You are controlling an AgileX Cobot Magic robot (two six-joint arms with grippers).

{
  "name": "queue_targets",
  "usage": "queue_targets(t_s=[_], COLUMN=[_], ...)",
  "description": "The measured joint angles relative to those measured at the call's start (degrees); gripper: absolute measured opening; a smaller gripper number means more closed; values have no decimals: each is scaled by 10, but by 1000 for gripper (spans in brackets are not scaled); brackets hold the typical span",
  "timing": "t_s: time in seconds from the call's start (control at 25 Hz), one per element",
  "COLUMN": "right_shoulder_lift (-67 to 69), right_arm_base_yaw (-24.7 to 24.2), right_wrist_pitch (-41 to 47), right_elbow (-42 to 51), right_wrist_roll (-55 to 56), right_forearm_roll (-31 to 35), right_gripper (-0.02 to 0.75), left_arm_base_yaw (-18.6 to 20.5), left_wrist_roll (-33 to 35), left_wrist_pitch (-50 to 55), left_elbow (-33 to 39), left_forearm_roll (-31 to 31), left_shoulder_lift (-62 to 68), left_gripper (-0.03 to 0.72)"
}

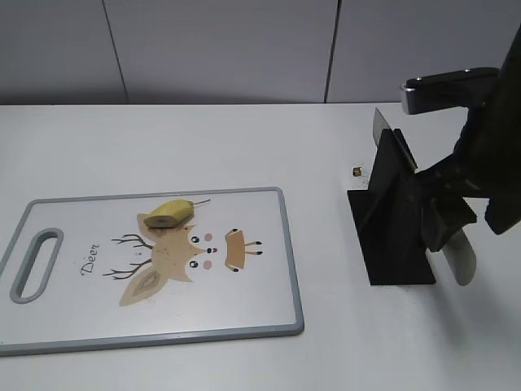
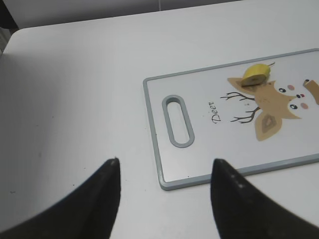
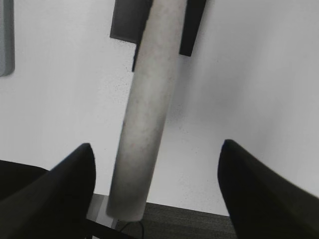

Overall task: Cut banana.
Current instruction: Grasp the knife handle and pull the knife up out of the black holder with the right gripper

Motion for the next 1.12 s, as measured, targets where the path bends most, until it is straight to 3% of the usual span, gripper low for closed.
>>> queue_targets(t_s=[0.32, 0.76, 1.12], right_shoulder_lift=[40, 64, 77], right_arm_base_yaw=[-6, -6, -6], right_wrist_pitch=[-26, -26, -18], right_elbow=[-2, -3, -3], right_wrist_roll=[-13, -6, 28], right_forearm_roll=[16, 24, 31], right_gripper=[565, 433, 372], left_arm_base_yaw=[0, 0, 0], left_wrist_roll=[0, 0, 0], left_wrist_pitch=[0, 1, 1], left_elbow=[0, 0, 0], left_forearm_roll=[0, 0, 0], left_shoulder_lift=[0, 0, 0], left_gripper=[562, 562, 562])
